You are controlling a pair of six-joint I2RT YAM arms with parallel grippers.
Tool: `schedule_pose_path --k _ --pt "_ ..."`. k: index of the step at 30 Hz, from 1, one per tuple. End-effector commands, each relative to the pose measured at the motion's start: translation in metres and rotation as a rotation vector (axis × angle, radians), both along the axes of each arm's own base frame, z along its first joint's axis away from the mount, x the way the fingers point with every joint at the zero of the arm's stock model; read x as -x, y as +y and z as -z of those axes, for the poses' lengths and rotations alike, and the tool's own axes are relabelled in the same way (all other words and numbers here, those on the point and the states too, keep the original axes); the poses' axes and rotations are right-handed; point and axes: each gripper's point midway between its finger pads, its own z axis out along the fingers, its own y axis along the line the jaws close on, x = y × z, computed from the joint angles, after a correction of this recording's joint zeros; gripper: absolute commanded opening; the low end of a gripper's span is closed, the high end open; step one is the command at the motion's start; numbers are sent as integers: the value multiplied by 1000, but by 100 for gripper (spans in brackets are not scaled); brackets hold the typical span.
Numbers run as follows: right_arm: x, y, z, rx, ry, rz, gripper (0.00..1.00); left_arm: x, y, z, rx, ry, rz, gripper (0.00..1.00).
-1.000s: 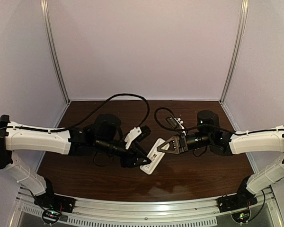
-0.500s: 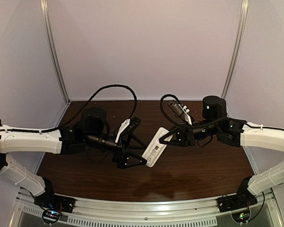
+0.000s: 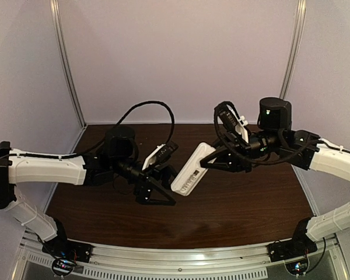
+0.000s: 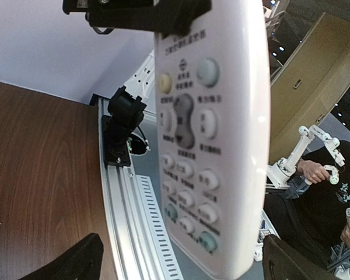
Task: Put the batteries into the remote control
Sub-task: Place the remote control at the center of the board.
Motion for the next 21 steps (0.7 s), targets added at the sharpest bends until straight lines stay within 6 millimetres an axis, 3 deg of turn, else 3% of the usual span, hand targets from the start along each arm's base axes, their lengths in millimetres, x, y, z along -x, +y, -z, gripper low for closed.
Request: schedule_pose_path --k 1,13,21 --pt "20 1 -9 0 -53 -90 6 9 3 -32 97 -12 98 95" --pt "32 15 -6 24 -42 -147 6 18 6 -48 159 22 199 75" --pt "40 25 -10 16 -88 -196 6 21 5 -50 179 94 257 74"
